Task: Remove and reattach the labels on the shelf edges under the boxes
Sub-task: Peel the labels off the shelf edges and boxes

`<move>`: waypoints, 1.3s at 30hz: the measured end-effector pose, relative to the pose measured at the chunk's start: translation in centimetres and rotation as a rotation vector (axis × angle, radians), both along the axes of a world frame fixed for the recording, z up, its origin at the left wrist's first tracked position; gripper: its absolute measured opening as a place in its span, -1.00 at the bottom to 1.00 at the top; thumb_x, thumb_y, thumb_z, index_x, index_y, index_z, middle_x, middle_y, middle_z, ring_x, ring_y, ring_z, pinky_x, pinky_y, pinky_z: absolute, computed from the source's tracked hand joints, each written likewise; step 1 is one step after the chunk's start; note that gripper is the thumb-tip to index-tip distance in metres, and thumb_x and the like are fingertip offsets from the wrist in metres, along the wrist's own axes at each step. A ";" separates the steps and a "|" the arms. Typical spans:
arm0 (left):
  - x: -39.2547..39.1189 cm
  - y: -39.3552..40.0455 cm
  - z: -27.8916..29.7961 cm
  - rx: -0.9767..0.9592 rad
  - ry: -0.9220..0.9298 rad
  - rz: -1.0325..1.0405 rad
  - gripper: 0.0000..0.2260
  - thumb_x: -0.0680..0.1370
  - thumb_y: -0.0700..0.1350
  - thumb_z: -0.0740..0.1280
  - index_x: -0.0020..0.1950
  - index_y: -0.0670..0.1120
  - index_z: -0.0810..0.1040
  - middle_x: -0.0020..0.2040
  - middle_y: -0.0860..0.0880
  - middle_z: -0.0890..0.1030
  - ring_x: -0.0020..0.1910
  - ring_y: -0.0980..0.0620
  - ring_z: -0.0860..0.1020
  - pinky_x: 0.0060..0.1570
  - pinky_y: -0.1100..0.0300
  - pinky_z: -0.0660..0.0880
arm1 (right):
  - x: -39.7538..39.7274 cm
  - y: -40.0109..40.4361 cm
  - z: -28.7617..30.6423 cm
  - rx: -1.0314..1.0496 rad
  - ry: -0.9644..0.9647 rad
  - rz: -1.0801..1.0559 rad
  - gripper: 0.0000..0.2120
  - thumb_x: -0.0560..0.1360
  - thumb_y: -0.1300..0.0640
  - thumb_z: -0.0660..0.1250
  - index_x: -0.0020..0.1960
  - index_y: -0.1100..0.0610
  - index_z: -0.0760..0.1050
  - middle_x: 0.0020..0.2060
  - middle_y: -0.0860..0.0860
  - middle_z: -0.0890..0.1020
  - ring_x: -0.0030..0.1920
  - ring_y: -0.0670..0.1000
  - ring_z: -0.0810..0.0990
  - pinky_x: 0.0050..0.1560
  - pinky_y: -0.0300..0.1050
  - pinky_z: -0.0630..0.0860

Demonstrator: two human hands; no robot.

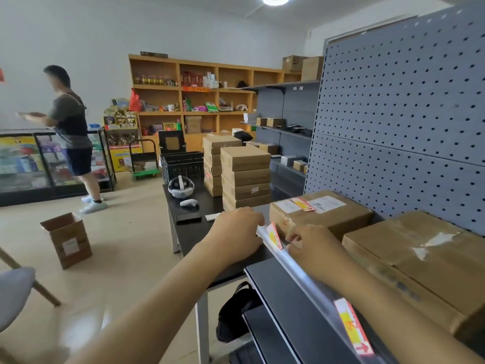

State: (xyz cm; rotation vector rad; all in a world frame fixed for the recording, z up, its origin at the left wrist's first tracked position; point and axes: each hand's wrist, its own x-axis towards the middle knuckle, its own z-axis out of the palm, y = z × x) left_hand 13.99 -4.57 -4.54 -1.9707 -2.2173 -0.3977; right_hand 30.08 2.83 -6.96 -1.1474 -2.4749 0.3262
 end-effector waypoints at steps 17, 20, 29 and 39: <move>-8.6 18.2 -1.7 -0.076 -0.056 -0.126 -0.67 0.54 0.04 0.33 0.29 0.08 0.46 0.26 0.05 0.54 0.17 0.02 0.53 0.09 0.16 0.45 | -8.0 14.9 1.3 -0.129 -0.126 -0.184 -0.74 0.54 0.14 0.26 0.21 0.06 0.51 0.18 0.04 0.55 0.14 0.05 0.52 0.11 -0.13 0.49; -9.6 21.1 -2.4 -0.098 -0.070 -0.157 -0.67 0.54 0.05 0.33 0.30 0.08 0.46 0.26 0.05 0.53 0.17 0.03 0.54 0.12 0.13 0.48 | -8.7 17.0 1.4 -0.172 -0.192 -0.231 -0.75 0.55 0.16 0.27 0.22 0.06 0.50 0.21 0.06 0.53 0.15 0.06 0.52 0.12 -0.12 0.51; -11.4 30.7 -3.1 -0.107 -0.014 -0.346 -0.67 0.52 0.04 0.34 0.28 0.13 0.47 0.19 0.11 0.58 0.09 0.10 0.58 0.04 0.23 0.51 | -10.0 21.8 -0.3 -0.195 -0.139 -0.467 -0.82 0.50 0.24 0.28 0.08 0.15 0.52 0.04 0.11 0.56 -0.01 0.09 0.54 -0.06 -0.01 0.52; -10.8 34.4 -4.4 -0.151 -0.023 -0.559 -0.69 0.48 0.09 0.37 0.21 0.16 0.49 0.09 0.17 0.59 -0.04 0.15 0.57 0.02 0.19 0.57 | -10.8 23.8 -1.3 -0.410 -0.087 -0.714 -0.87 0.44 0.24 0.31 -0.27 0.21 0.42 -0.10 0.18 0.50 -0.08 0.14 0.48 -0.10 -0.12 0.44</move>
